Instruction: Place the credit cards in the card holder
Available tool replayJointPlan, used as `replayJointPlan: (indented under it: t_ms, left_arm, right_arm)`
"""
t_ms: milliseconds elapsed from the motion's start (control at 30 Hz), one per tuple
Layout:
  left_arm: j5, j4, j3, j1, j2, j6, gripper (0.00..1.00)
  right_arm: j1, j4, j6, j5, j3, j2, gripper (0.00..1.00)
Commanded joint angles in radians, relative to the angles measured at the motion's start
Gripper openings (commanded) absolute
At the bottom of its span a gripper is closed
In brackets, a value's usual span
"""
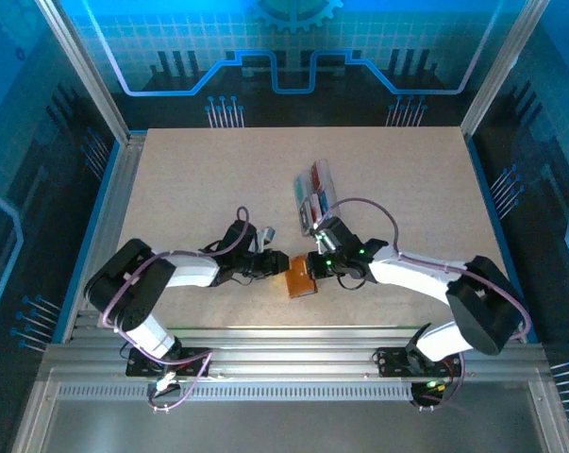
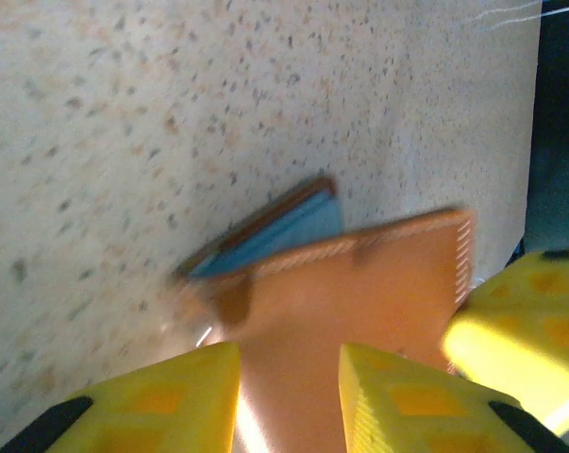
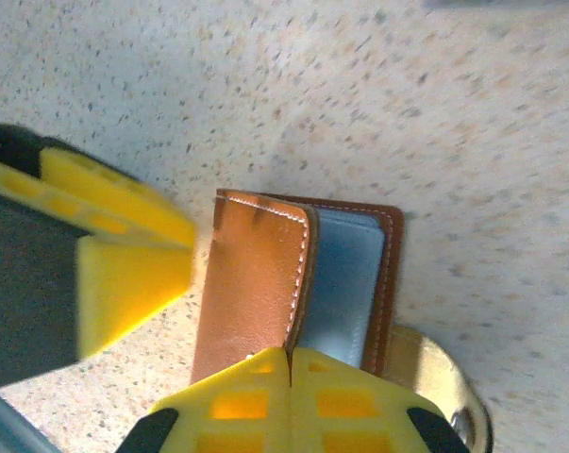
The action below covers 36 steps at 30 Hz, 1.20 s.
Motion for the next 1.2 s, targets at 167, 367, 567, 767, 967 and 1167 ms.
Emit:
replayJointPlan:
  t_ms: [167, 367, 567, 767, 967, 1167]
  left_arm:
    - [-0.012, -0.213, -0.017, 0.024, -0.137, 0.044, 0.37]
    - [-0.064, -0.285, -0.043, 0.042, -0.182, 0.051, 0.37]
    - [-0.080, -0.283, -0.095, 0.073, -0.223, 0.037, 0.37]
    - [-0.096, -0.309, -0.109, 0.083, -0.246, 0.046, 0.36]
    - [-0.129, -0.364, -0.114, 0.099, -0.284, 0.055, 0.26]
    - [-0.140, -0.392, -0.129, 0.117, -0.323, 0.058, 0.23]
  right_arm:
    - [0.039, -0.295, -0.077, 0.264, 0.107, -0.046, 0.00]
    - [0.163, -0.439, -0.061, 0.481, 0.274, 0.071, 0.00]
    - [0.253, -0.510, -0.068, 0.566, 0.403, 0.194, 0.00]
    - [0.321, -0.592, -0.062, 0.637, 0.531, 0.333, 0.00]
    - [0.352, -0.568, -0.077, 0.547, 0.594, 0.403, 0.00]
    - [0.335, -0.459, -0.093, 0.360, 0.569, 0.395, 0.09]
